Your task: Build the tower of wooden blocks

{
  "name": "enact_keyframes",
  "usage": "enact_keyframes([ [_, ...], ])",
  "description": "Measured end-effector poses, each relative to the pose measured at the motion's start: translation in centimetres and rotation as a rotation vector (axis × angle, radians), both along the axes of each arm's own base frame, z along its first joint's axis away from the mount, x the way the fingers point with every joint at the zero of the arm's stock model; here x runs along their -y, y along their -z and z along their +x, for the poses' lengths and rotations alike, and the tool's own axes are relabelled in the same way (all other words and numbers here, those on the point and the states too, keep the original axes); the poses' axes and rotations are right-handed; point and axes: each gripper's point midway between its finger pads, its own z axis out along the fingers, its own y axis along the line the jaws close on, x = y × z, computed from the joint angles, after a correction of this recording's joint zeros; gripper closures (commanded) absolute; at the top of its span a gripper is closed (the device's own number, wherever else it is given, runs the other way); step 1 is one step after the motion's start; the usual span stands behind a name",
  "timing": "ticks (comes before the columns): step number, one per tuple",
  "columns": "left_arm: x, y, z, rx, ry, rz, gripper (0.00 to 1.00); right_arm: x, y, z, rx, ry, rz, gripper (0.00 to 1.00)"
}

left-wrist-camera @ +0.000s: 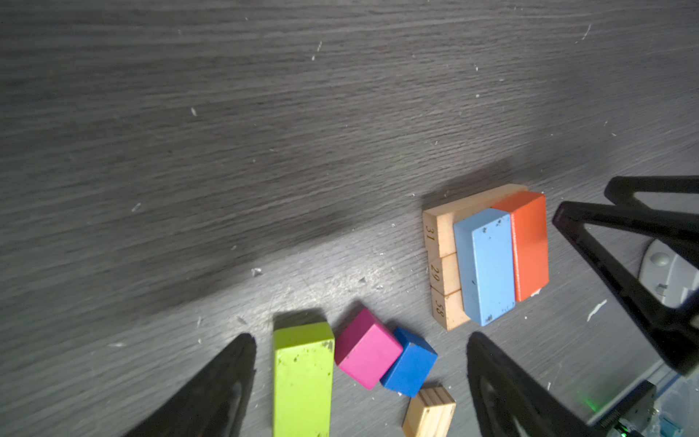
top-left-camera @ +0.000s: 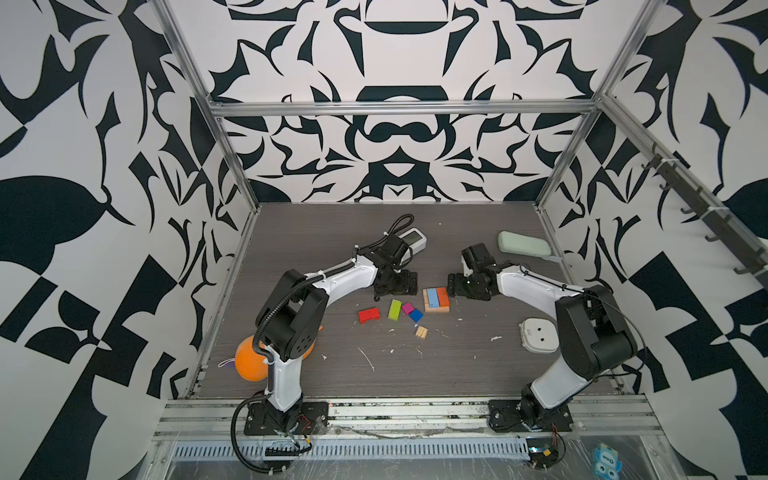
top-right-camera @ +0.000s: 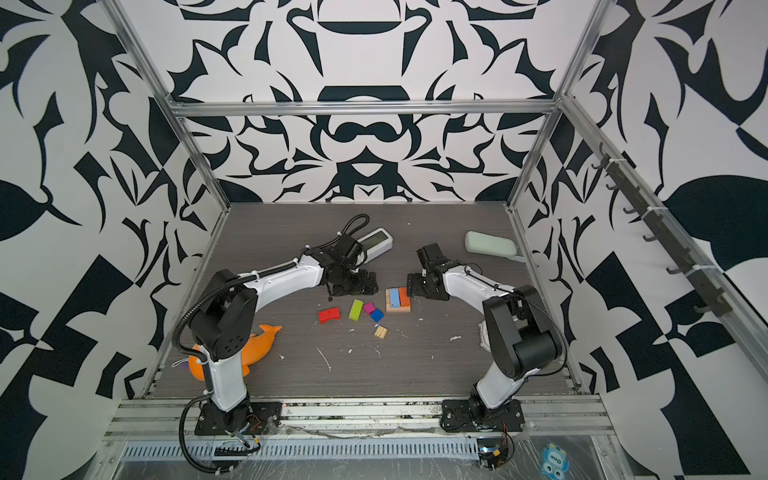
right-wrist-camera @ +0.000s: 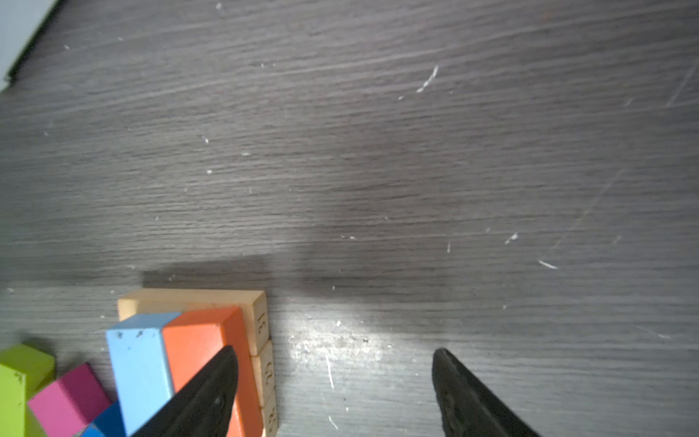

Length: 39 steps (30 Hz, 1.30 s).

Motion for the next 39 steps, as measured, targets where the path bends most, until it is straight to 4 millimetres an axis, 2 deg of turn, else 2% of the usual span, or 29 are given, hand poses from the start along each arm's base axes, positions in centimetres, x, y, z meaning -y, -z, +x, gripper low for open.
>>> enact_keyframes([
  [6,0.2,-0.1,0.0,0.003,0.003,-0.002,0.10,0.1,-0.4,-0.1,0.008,0.002,-0.001,0.15],
  [24,0.3,-0.2,-0.1,0.004,0.008,-0.002,0.10,0.7,1.3,-2.0,-0.053,0.003,-0.019,0.15],
  [39,0.5,-0.6,0.1,0.013,0.014,-0.007,0.10,0.3,1.4,-2.1,-0.051,-0.008,-0.002,0.15],
])
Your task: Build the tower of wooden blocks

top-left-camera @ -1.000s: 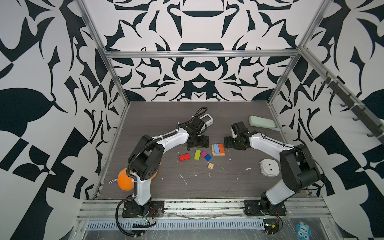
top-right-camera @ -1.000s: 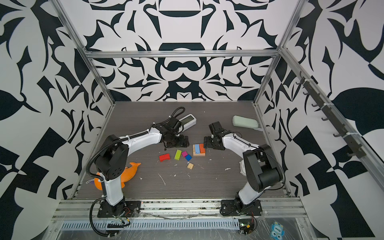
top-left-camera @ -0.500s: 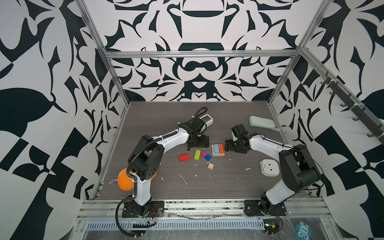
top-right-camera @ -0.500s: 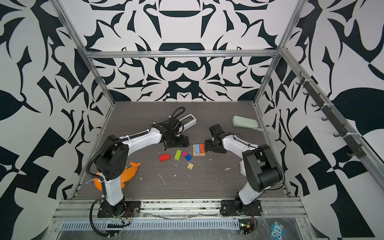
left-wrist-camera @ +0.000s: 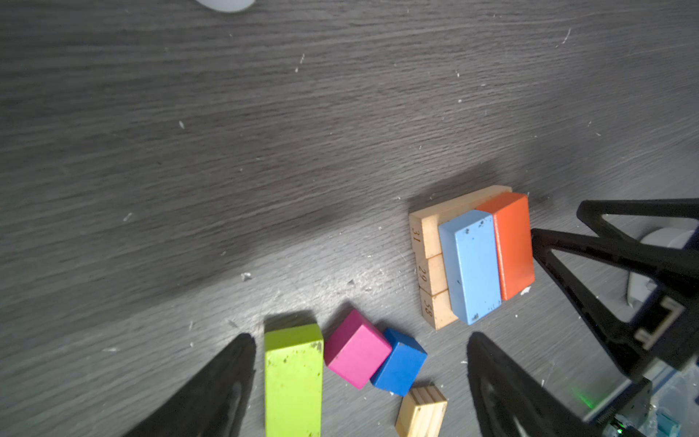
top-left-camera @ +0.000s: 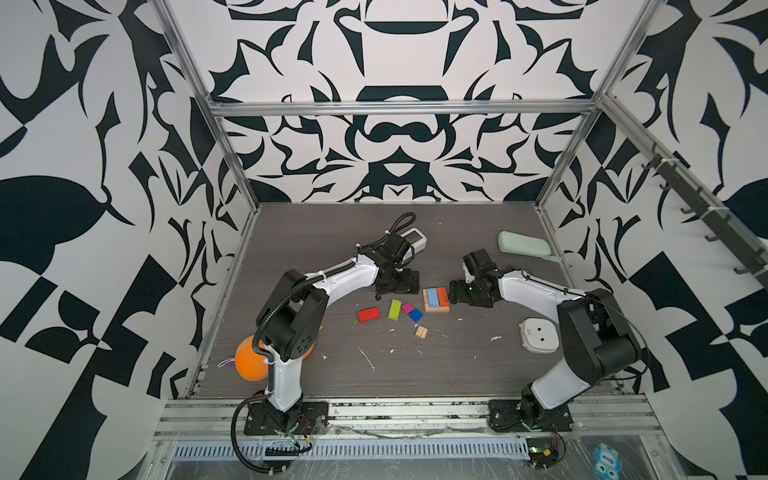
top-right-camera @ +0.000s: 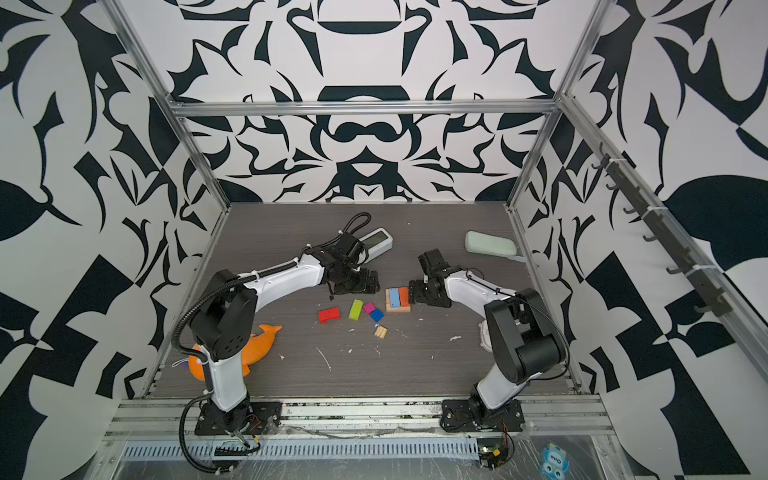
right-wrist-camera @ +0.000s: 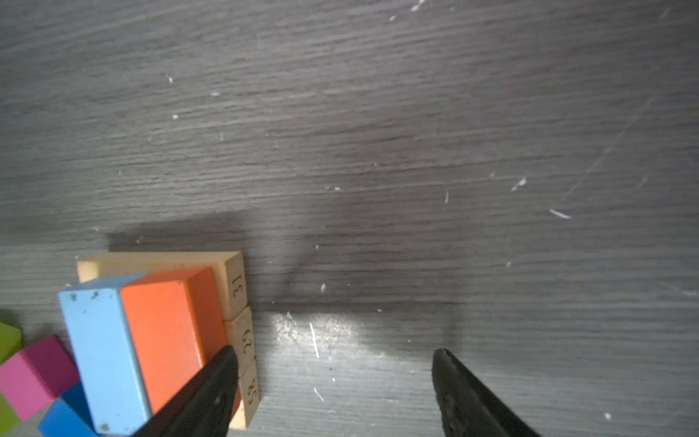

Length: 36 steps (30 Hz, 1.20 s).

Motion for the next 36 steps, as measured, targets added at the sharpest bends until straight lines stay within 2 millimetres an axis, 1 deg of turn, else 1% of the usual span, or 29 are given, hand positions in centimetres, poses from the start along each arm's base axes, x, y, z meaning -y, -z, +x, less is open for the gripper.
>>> enact_keyframes([
  [25,0.00,0.02,0.00,0.000,0.000,0.000,0.10,-0.60,-0.07,-0.05,0.007,-0.016,0.003,0.15],
  [36,-0.01,0.02,0.00,0.000,0.000,0.001,0.10,0.30,-0.05,0.30,0.024,0.015,-0.042,0.15],
])
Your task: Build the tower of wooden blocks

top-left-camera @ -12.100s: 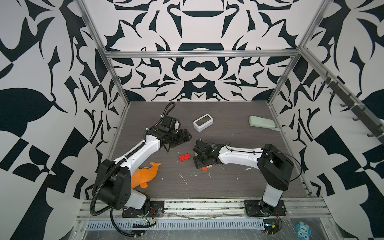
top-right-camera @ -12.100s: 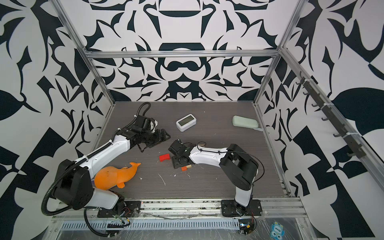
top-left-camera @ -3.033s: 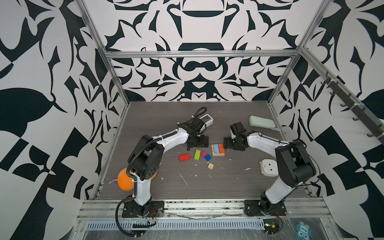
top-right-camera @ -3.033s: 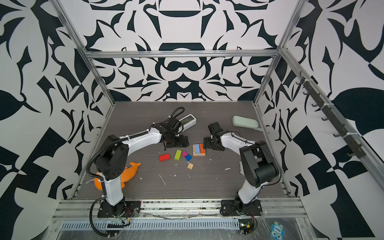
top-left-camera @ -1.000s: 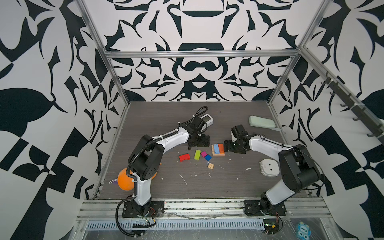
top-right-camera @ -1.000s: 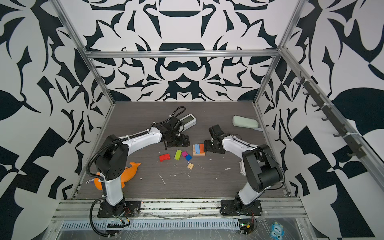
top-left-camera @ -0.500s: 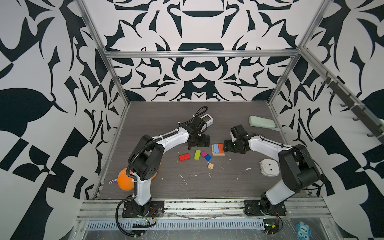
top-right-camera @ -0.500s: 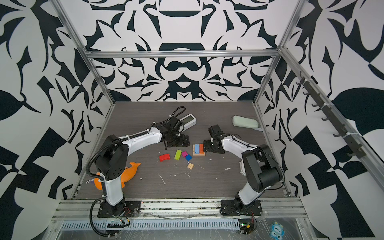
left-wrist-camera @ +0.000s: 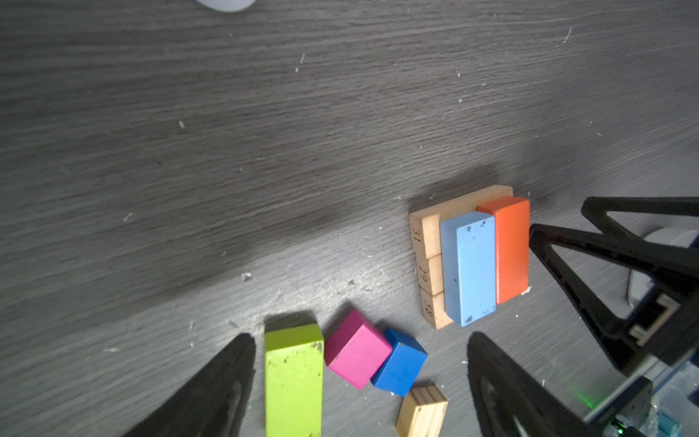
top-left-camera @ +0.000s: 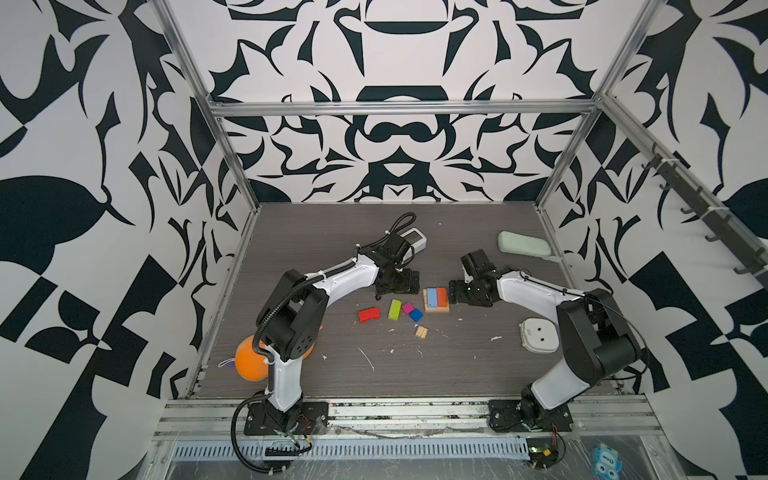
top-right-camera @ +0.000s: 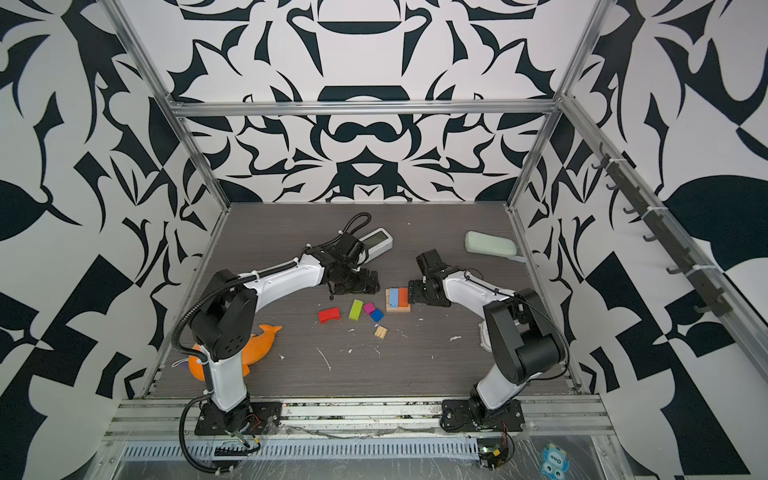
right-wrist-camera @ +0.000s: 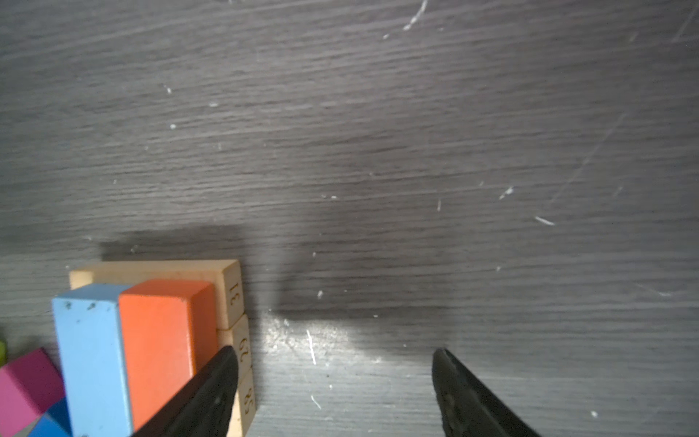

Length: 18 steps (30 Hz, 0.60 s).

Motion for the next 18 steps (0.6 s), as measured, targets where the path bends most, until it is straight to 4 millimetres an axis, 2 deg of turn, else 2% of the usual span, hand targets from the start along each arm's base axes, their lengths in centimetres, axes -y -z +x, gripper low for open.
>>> enact_keyframes([
  [18,0.0,0.0,0.0,0.000,0.001,0.001,0.10,-0.4,0.3,1.4,-0.002,0.008,-0.005,0.15],
])
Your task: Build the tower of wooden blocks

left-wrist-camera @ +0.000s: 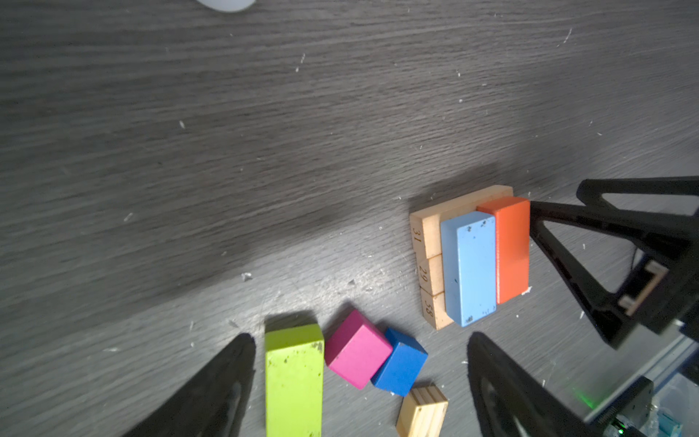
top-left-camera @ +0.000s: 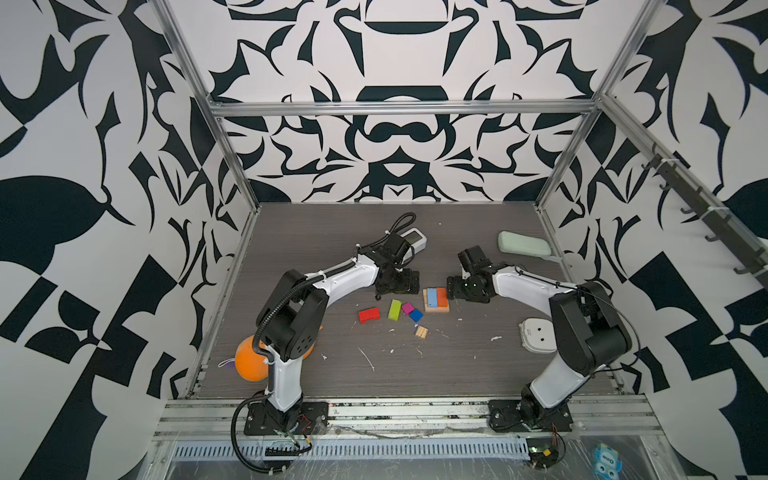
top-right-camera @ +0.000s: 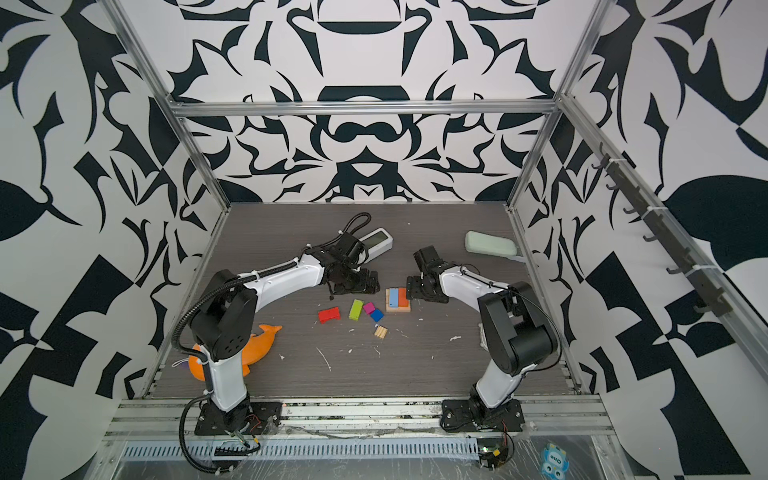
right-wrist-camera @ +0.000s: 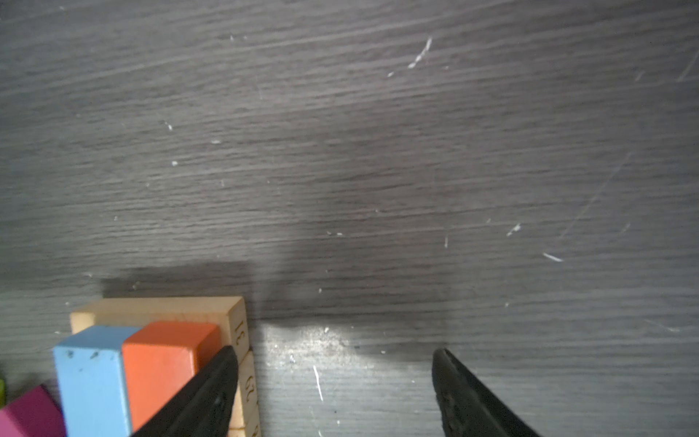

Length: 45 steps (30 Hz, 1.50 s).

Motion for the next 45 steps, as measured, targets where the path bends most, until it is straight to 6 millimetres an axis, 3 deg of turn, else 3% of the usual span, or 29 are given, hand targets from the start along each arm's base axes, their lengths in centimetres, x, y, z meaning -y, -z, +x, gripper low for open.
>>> enact_keyframes([
  [45,-0.11,0.08,-0.11,-0.003,0.005,0.006,0.10,-0.41,-0.23,0.25,0.011,-0.017,0.017,0.16],
])
